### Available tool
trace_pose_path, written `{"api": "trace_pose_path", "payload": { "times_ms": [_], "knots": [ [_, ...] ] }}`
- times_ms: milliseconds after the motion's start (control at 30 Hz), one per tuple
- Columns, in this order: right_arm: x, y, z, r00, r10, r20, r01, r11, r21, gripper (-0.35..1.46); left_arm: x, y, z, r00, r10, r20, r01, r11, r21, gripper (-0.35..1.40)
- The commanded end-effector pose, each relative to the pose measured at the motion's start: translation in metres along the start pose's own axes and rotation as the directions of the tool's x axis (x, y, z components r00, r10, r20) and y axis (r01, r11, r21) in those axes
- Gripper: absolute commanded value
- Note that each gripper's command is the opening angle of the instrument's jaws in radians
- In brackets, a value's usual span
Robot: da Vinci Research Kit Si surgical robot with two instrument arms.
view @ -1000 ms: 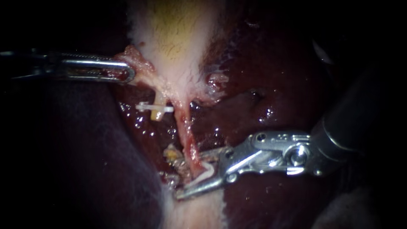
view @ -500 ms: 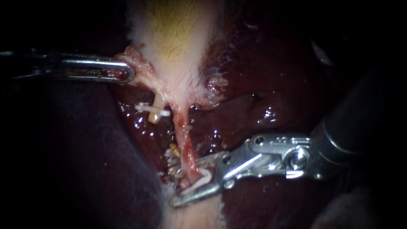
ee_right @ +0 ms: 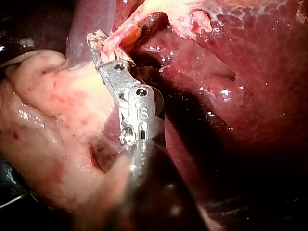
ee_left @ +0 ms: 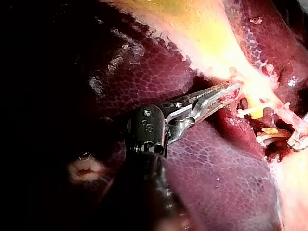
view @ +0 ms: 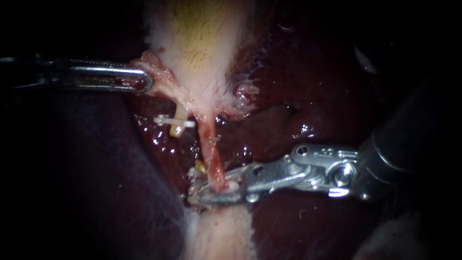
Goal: Clipping first clip right tube
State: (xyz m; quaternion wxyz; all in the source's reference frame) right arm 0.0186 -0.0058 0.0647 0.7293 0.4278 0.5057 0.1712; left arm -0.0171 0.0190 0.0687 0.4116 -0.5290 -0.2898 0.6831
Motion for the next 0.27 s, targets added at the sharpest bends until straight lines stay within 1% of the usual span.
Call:
{"api": "trace_pose_path", "payload": {
  "times_ms": [33, 267],
  "knots": [
    [-0.0002, 0.0001, 0.0, 1.0, -0.002, 0.003, 0.002, 1.0, 0.003, -0.35, 0.0, 0.0, 0.0, 1.0, 0.0, 0.0, 0.0, 1.0, 0.0, -0.35],
    [-0.0005, 0.0004, 0.0, 1.0, -0.004, 0.005, 0.004, 1.0, 0.005, -0.35, 0.0, -0.0003, 0.0, 1.0, 0.0, -0.001, 0.0, 1.0, 0.003, -0.35]
  ]
}}
